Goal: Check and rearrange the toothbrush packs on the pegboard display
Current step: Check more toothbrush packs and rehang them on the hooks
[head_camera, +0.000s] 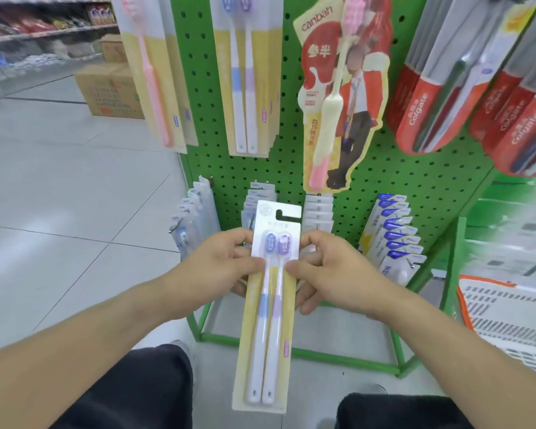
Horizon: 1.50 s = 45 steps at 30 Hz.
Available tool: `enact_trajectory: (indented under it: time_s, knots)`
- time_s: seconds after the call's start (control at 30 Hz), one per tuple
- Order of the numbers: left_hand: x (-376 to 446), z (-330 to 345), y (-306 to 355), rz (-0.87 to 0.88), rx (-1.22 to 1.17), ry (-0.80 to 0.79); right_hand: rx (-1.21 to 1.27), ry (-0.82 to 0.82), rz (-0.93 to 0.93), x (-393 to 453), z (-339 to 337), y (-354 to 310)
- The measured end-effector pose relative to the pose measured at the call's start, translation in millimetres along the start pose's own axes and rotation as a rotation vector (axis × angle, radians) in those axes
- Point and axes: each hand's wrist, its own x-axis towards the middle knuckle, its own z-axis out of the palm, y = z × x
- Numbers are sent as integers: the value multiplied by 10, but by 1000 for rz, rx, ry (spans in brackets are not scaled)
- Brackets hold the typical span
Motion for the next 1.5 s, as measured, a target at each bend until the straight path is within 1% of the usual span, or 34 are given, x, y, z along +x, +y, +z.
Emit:
enact_trajectory:
  time_s: [0.07,0.13,0.27,0.37,0.4,0.5,0.53,0.6,0.73,0.8,0.97,1.13,1.23,1.3,1.37,1.43,1.5]
  knots:
    - [75,119,-22,-29,-45,11,-70,-11,11,-22,-74,61]
    - [162,222,-87,-52,-50,-28,-129,-27,39,-53,-170,129]
    - [328,353,-245,-58,44,-169,-105,-47,118,-84,-405,227]
    - [385,447,-283,-75,84,-286,-58,11,137,-42,-517,281]
    - [392,483,-285,-85,68,-321,-65,16,148,-20,-550,306]
    - [421,561,-271,-147,-29,-392,-84,-48,193,17,-595,333]
    - [430,572,-268,-166,-60,-382,-90,-72,193,31,-608,339]
    - [422,572,-275,-188,-126,-313,-109,-106,186,79,-621,342]
    - [291,550,-361,-133,-155,-191,-140,-155,168,164,-484,367]
    - [237,526,-421,-121,-151,-159,-180,-172,158,186,-385,367]
    - [115,443,-447,-89,-96,-215,-258,-122,74,230,-262,299]
    - [176,326,-342,-117,-59,-223,-271,13,4,263,-202,283]
    - [295,298,-243,-168,-95,-221,-414,119,-78,227,-224,284]
    - [356,310,-220,-187,-79,-249,-519,167,-118,157,-206,273]
    - [371,337,-240,-207,-50,-292,-637,168,-165,82,-182,258]
    - [346,359,-278,-217,-42,-324,-702,164,-192,-5,-146,280]
    - [321,364,-309,-222,-50,-326,-758,199,-203,-89,-105,324]
